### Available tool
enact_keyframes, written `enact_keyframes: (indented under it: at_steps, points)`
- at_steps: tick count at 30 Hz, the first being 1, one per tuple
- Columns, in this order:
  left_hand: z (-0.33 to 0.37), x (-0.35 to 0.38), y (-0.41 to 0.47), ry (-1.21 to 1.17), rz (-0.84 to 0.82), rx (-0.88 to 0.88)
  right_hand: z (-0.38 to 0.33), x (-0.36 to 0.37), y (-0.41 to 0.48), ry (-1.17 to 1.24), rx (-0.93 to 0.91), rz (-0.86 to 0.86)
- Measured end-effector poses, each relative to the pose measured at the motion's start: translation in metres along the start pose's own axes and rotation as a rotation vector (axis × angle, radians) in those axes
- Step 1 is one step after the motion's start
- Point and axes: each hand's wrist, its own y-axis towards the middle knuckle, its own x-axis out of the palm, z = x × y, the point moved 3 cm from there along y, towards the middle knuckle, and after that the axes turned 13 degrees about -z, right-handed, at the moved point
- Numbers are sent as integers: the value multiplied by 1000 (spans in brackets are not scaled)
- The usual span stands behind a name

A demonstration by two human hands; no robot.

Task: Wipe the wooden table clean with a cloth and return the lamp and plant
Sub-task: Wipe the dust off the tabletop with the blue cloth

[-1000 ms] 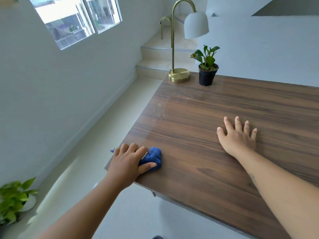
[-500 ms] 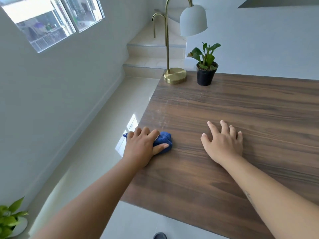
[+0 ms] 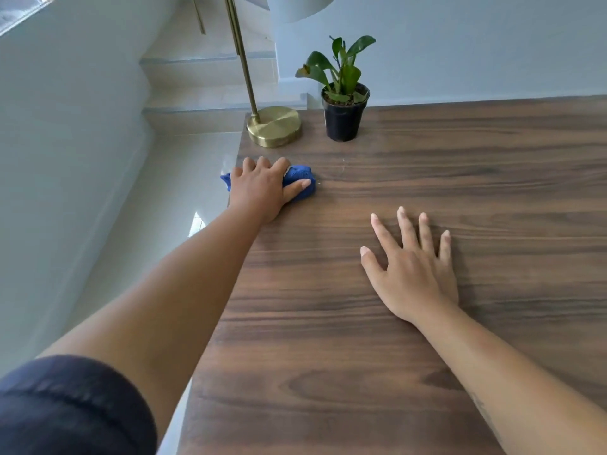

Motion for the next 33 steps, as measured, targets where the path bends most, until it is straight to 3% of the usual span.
enact_keyframes:
  at_steps: [8, 16, 26, 33]
  points:
    - [7, -4, -23, -51, 0, 7, 0, -2, -3, 9, -7, -13]
    - [39, 8, -157, -92, 3, -15, 0, -5, -3, 6, -39, -70]
    - [71, 18, -313, -100, 81, -67, 20, -4, -55, -11, -228, -109]
    - [94, 19, -348, -53, 105, -129, 38, -1, -86, 23, -275, -83]
